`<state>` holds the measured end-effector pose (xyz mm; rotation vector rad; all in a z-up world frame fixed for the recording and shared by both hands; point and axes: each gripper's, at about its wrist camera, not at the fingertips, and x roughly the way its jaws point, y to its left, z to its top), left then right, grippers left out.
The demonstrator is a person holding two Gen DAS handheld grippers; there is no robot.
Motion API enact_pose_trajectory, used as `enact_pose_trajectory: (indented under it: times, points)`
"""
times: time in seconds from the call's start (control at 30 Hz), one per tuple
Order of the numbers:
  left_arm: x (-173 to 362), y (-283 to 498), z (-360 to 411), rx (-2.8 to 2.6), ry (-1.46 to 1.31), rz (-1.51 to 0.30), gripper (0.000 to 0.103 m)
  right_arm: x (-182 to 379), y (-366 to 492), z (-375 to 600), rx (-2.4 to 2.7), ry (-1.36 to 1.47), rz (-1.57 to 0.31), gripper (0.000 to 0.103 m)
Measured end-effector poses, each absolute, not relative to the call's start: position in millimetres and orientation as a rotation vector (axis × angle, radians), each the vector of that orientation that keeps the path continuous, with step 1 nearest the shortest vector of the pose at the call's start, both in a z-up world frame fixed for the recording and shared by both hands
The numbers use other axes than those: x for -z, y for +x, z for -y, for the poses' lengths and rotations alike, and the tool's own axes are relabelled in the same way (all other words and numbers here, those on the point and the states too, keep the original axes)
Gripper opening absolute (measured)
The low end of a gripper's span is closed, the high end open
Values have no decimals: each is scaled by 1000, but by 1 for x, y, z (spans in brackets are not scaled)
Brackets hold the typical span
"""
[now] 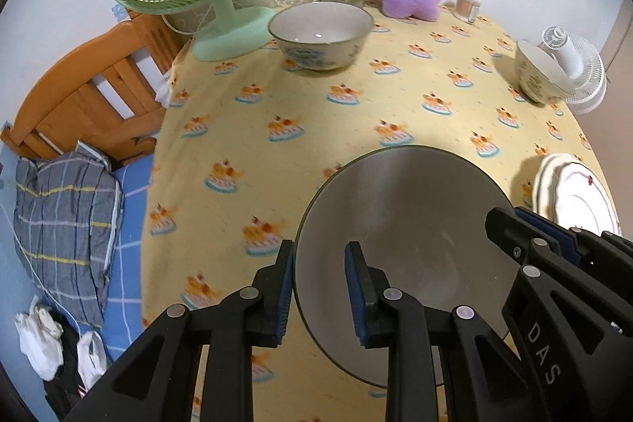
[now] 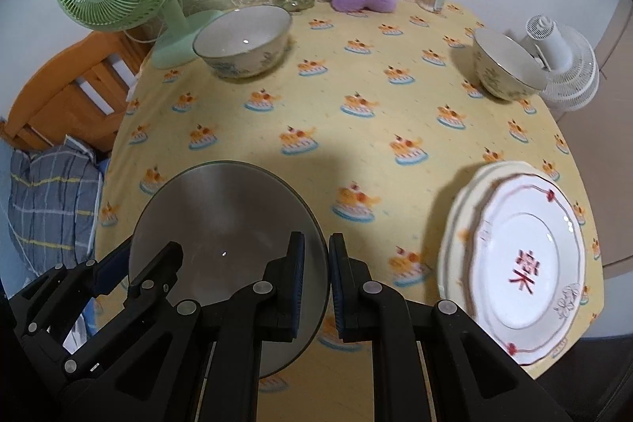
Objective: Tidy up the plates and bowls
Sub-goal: 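Lift the large bowl with both grippers and carry it toward the plates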
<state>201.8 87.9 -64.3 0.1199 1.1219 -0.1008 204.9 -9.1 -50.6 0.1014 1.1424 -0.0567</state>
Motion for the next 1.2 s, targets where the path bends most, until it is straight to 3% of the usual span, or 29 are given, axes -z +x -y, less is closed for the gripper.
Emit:
enact_pose_trajectory:
  times: [0.47, 1.2]
  points:
    - [78, 169, -42, 53, 54, -1162, 24, 63, 176, 59, 2, 43, -1177, 16]
    - [85, 161, -35, -73, 4, -1182, 24, 71, 179, 65, -98, 29, -1162, 16]
